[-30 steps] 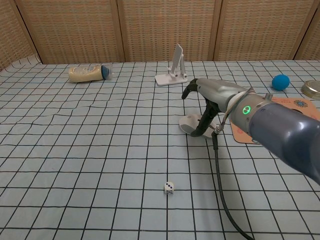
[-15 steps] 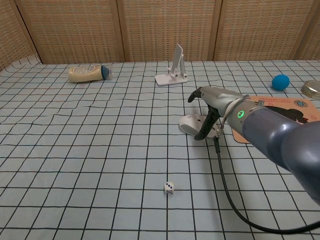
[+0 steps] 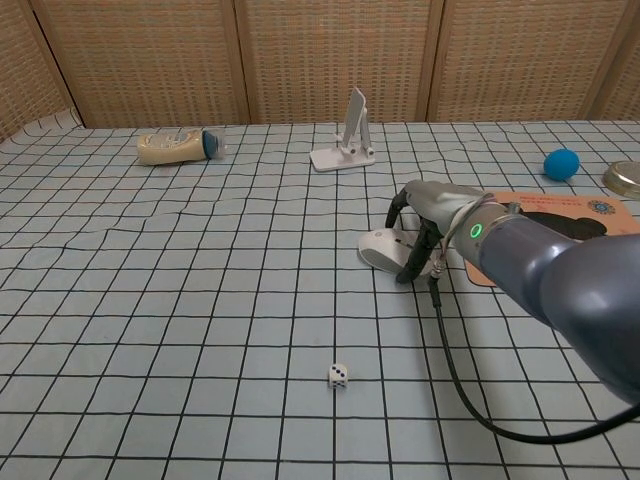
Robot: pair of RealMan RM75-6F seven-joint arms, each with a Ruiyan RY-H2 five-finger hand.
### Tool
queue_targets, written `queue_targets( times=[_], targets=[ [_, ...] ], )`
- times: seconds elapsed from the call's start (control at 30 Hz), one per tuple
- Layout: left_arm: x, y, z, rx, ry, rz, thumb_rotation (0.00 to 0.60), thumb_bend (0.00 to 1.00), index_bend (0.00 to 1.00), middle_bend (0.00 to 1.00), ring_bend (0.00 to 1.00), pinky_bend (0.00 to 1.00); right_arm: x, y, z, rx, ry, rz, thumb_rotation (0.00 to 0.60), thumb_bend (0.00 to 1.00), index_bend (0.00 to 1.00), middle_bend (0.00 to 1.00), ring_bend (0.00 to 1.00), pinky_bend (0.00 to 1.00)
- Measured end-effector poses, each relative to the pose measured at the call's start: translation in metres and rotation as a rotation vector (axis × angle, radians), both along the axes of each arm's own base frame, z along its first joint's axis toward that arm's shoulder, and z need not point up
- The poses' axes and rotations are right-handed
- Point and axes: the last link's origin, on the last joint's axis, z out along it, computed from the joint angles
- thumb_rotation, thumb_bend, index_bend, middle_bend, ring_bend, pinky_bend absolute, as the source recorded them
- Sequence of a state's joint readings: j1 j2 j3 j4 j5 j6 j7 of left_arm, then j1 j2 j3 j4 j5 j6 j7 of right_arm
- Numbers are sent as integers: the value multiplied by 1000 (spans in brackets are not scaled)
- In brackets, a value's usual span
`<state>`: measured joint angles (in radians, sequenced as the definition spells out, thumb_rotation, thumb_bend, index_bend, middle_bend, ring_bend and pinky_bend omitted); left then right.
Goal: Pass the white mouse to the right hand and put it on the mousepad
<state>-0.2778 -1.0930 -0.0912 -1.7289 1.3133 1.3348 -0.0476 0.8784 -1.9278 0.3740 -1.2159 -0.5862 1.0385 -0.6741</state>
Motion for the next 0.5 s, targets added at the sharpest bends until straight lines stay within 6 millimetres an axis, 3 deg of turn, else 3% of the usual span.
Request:
queue_targets(
  times=[0.13, 0.23, 0.5],
  targets=[
    [1, 0, -1, -4, 1, -3, 600, 212, 67, 0, 0, 0, -2, 2, -1, 5, 13, 6, 600, 348, 490, 388, 281, 283],
    [1, -1, -1, -3, 0, -6, 600, 211, 69, 0, 0, 0, -3, 4, 0, 4, 28, 14, 600, 357, 551, 486, 393, 407],
    [0, 0, -2, -8, 5, -3, 600, 212, 69, 0, 0, 0, -4, 9, 14, -13, 47, 58, 600, 361, 582, 525, 438, 445]
  ],
)
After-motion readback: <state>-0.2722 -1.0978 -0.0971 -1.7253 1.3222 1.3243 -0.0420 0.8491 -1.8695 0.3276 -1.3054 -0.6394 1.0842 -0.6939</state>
